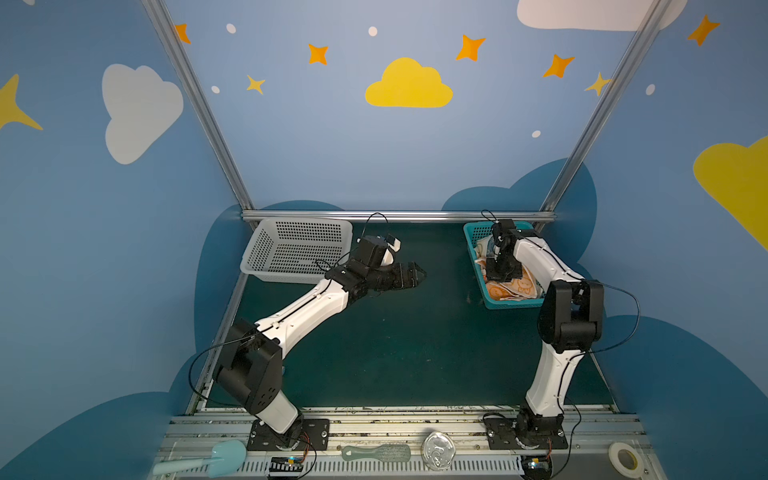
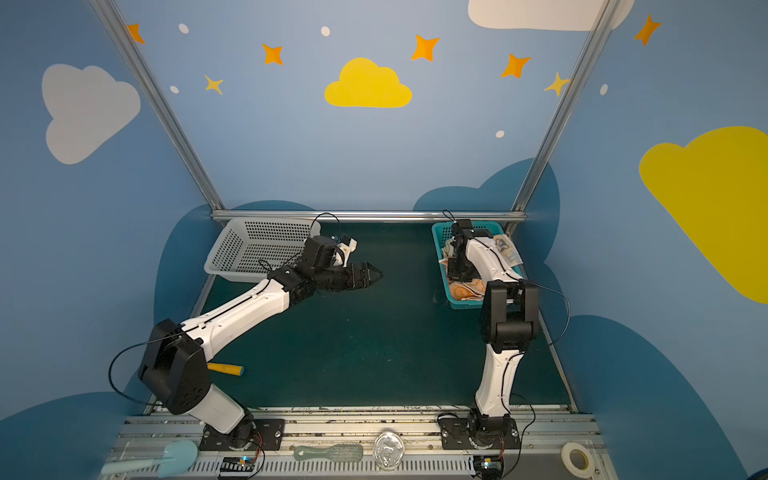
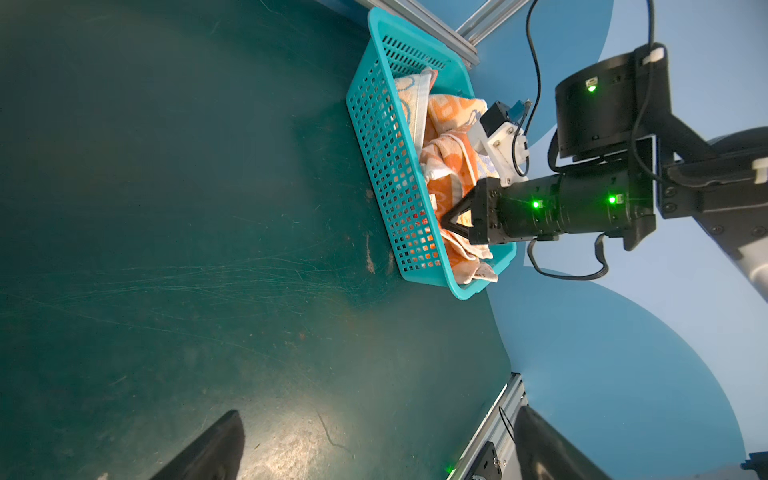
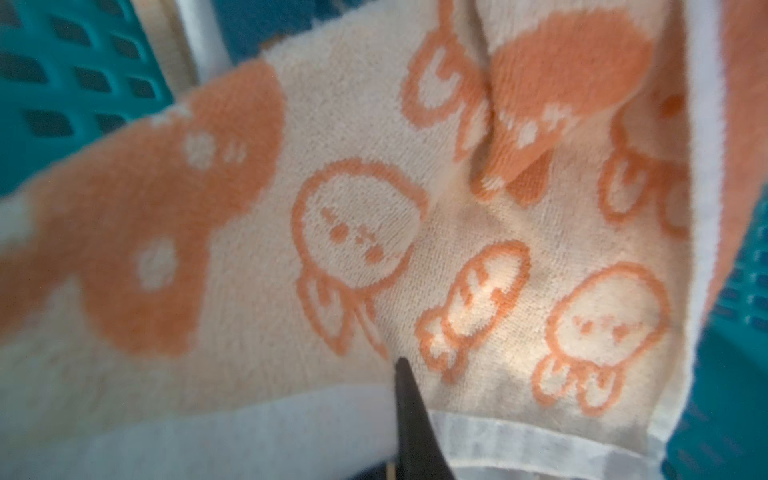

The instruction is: Fold and stack the towels

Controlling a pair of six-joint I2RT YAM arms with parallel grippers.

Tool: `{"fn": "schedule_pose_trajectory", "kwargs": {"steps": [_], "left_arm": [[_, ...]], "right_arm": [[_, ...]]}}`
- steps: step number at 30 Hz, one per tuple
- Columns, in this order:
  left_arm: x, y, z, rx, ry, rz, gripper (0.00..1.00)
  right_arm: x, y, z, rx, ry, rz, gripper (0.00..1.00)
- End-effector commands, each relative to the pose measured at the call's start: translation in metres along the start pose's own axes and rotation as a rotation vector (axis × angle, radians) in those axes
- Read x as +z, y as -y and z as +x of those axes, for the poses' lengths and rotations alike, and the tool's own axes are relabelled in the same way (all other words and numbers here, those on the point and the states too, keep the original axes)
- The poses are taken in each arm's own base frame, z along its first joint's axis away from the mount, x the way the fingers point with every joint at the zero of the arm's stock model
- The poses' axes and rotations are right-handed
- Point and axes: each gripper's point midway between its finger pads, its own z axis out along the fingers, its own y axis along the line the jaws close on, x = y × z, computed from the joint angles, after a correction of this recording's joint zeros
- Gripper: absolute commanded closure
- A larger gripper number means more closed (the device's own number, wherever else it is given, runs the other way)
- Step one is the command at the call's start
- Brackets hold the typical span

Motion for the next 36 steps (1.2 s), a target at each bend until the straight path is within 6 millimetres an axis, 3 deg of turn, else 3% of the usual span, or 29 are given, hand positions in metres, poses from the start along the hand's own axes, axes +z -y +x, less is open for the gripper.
{"fn": "schedule_pose_trajectory", "kwargs": {"steps": [1,5,9,12,16,19,22,25,29,31,36], "left_arm": [[-0.014,0.005,-0.006,0.013,0.016,0.020,0.00],[-0.027,0.006,-0.014,0.011,0.043,0.027,0.00],[-0.050,0.006,-0.024,0.010,0.093,0.027,0.00],[-0.071,0.002,-0.029,0.000,0.138,0.011,0.00],[-0.102,-0.009,-0.030,-0.011,0.208,-0.024,0.00],[-0.121,-0.020,-0.027,-0.026,0.250,-0.051,0.00],[-0.135,-0.027,-0.022,-0.035,0.278,-0.063,0.00],[-0.142,-0.038,-0.017,-0.061,0.286,-0.085,0.00],[-0.155,-0.055,-0.012,-0.098,0.327,-0.125,0.00],[-0.160,-0.063,-0.010,-0.114,0.337,-0.142,0.00],[-0.158,-0.073,-0.006,-0.127,0.310,-0.163,0.00]], "right_arm": [[-0.037,0.003,-0.013,0.027,0.057,-0.009,1.00],[-0.088,-0.007,-0.028,0.023,0.129,-0.055,1.00],[-0.148,-0.034,-0.042,-0.023,0.224,-0.130,1.00],[-0.195,-0.073,-0.048,-0.114,0.326,-0.235,1.00],[-0.270,-0.141,-0.050,-0.216,0.558,-0.394,1.00],[-0.326,-0.187,-0.040,-0.241,0.664,-0.602,1.00],[-0.352,-0.224,-0.030,-0.260,0.658,-0.772,1.00],[-0.334,-0.251,-0.028,-0.268,0.595,-0.806,1.00],[-0.260,-0.287,-0.019,-0.264,0.405,-0.774,1.00],[-0.218,-0.305,-0.004,-0.283,0.297,-0.763,1.00],[-0.135,-0.309,0.021,-0.215,0.087,-0.666,1.00]]}}
